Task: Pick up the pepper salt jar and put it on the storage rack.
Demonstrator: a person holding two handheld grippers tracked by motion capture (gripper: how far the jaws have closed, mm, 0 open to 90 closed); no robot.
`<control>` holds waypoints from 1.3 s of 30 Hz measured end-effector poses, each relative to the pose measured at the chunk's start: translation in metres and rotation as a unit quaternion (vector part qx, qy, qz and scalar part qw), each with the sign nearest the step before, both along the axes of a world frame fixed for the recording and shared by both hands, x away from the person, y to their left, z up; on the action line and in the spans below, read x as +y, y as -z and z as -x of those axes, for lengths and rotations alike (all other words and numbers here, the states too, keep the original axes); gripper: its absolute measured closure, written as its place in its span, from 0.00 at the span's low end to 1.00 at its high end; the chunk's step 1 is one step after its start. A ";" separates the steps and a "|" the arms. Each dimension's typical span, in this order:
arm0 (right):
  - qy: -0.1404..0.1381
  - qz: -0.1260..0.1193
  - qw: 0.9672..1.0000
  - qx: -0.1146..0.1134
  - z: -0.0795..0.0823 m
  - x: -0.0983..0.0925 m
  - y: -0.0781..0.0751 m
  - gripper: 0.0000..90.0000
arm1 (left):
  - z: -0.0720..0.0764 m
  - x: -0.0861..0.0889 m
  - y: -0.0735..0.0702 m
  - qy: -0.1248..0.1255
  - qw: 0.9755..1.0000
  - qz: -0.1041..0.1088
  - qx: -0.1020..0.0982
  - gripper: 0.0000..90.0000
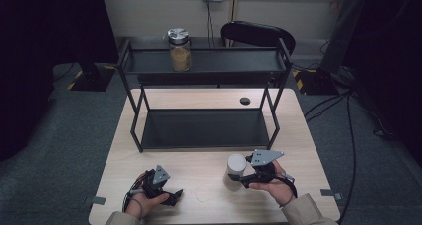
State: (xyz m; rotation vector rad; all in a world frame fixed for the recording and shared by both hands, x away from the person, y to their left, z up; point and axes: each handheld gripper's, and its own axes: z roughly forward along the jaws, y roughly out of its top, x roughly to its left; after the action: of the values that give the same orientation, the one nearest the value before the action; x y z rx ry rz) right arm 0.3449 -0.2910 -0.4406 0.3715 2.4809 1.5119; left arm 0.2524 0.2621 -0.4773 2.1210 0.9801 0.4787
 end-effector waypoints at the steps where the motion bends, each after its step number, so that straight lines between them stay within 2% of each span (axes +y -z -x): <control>1: 0.000 0.000 1.000 0.000 0.000 -0.001 -0.001 0.39 | 0.000 0.000 0.000 0.000 1.000 0.000 0.000 0.00; 6: -0.001 -0.010 1.000 -0.001 0.002 -0.004 -0.006 0.39 | 0.000 0.000 0.000 0.000 1.000 0.000 0.000 0.00; 13: -0.009 0.000 1.000 0.003 0.001 -0.002 -0.025 0.39 | 0.000 0.000 0.000 0.000 1.000 0.000 0.000 0.00; 20: -0.007 -0.010 1.000 0.010 0.002 -0.006 -0.039 0.39 | 0.000 0.000 0.000 0.000 1.000 0.000 0.000 0.00; 26: -0.002 -0.015 1.000 0.022 0.001 -0.009 -0.054 0.39 | 0.000 0.000 0.000 0.000 1.000 0.000 0.000 0.00; 34: 0.005 -0.008 1.000 0.020 0.001 -0.010 -0.078 0.39 | 0.000 0.000 0.000 0.000 1.000 0.000 0.000 0.00; 39: 0.008 -0.013 1.000 0.018 -0.001 -0.013 -0.093 0.39 | 0.000 0.000 0.000 0.000 1.000 0.000 0.000 0.00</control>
State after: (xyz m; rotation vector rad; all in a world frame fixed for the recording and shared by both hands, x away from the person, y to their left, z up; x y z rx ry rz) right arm 0.3461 -0.3036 -0.3473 0.4264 2.4824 1.5452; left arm 0.2525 0.2622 -0.4773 2.1212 0.9797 0.4788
